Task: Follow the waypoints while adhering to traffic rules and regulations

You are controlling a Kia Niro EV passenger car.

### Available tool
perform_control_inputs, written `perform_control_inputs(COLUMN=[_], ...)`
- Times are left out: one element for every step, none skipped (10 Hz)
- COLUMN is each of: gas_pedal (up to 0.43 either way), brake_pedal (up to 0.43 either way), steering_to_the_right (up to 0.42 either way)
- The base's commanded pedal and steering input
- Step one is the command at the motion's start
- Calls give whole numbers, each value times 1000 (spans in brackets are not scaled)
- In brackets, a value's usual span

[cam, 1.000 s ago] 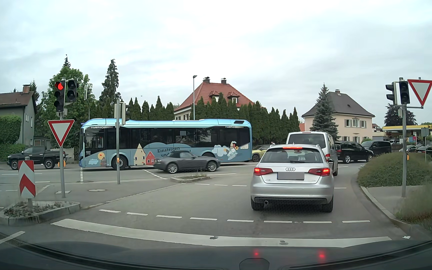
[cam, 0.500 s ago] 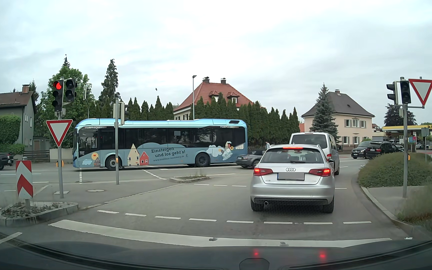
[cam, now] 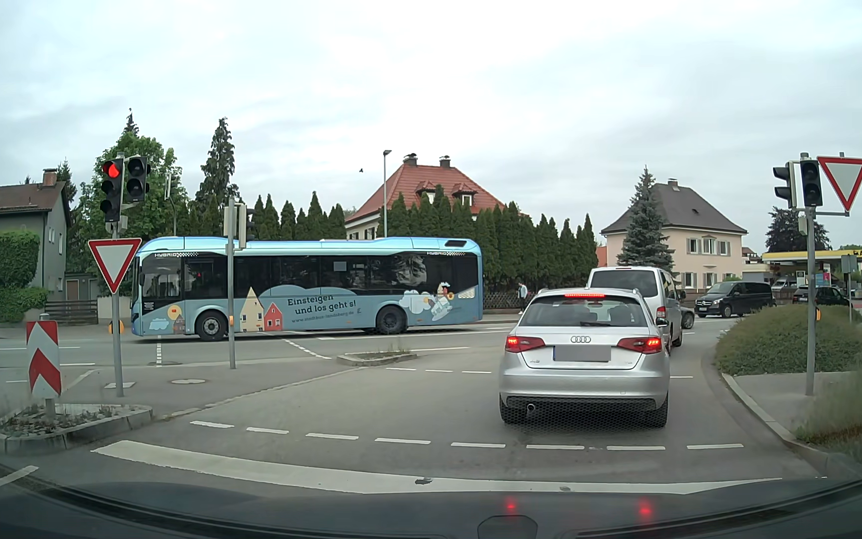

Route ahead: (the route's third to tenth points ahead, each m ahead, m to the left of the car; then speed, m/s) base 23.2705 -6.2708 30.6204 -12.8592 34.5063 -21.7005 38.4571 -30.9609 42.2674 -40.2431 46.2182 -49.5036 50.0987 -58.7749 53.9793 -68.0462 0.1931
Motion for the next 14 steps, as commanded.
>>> perform_control_inputs(gas_pedal=[0, 0, 0, 0, 0, 0, 0, 0, 0, 0, 0, 0, 0, 0], brake_pedal=[128, 128, 128, 128, 128, 128, 128, 128, 134, 134, 134, 134, 134, 134], steering_to_the_right=[61, 62, 62, 62, 61, 62, 62, 61, 61, 61, 61, 61, 61, 61])
